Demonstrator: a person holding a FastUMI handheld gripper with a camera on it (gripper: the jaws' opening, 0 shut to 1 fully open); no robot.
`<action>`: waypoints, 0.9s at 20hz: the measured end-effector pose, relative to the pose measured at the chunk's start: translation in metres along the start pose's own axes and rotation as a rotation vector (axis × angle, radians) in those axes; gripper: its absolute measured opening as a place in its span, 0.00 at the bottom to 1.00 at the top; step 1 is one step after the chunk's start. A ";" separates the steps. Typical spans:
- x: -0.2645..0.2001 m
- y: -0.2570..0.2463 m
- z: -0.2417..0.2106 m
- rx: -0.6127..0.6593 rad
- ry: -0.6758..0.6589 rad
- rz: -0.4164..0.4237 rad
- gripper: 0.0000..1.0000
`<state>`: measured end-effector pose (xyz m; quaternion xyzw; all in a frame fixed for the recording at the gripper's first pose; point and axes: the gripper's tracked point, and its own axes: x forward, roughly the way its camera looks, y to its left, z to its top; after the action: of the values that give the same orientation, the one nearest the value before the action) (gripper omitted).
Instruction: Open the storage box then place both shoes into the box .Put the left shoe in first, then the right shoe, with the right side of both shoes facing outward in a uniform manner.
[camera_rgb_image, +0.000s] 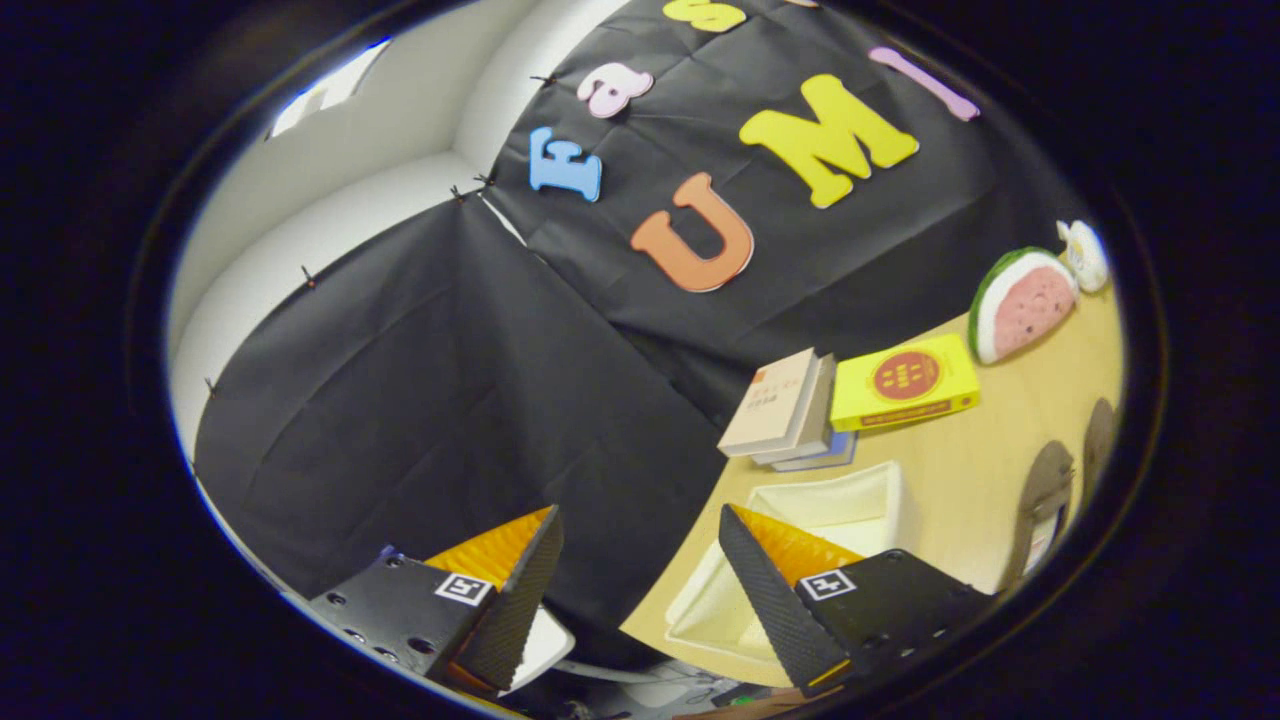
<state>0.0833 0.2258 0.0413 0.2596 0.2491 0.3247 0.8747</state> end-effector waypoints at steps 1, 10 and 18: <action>-0.011 -0.009 0.002 -0.020 -0.011 -0.034 0.95; -0.087 -0.138 0.003 -0.179 -0.035 -0.381 0.95; -0.106 -0.265 -0.042 -0.158 0.293 -0.622 0.96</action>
<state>0.1036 -0.0088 -0.1247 0.0534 0.4132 0.0950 0.9041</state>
